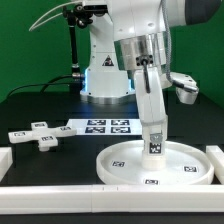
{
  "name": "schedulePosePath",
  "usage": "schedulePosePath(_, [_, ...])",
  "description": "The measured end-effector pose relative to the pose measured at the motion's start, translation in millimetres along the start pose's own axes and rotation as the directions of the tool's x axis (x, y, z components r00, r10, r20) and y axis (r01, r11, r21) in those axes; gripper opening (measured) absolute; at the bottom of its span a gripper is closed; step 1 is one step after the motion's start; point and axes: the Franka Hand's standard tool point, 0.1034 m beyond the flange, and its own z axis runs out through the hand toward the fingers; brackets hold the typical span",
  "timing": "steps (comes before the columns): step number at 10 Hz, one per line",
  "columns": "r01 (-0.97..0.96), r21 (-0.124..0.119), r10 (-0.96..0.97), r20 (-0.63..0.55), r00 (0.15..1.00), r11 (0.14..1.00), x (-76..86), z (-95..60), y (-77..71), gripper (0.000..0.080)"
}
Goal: Assemble round table
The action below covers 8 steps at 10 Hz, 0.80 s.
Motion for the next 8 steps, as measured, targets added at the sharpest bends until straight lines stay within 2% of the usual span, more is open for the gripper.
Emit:
schedulePosePath(1, [0.015,-0.001,-0.015,0.001,1.0,1.0,-1.0,-0.1,-0.1,0.06])
schedulePosePath(2, [0.088,-0.045,-0.088,0.005,0.996,0.995,-7.0,-1.8,1.9,0.06])
schedulePosePath(3, [0.208,-0.081,-0.208,0.005,0.978,0.975,-17.1,-6.2,-0.1,0.0639])
schedulePosePath(4, [0.304,-0.105,-0.305,0.005,0.952,0.947,-29.0,-7.7,2.9,0.0647])
schedulePosePath(6, [0.325,-0.106,-0.324,0.026,0.946,0.94,-39.1,-8.7,12.5,0.0647])
schedulePosePath(8, [0.326,-0.107,-0.325,0.027,0.945,0.939,-38.8,-7.5,12.5,0.0649])
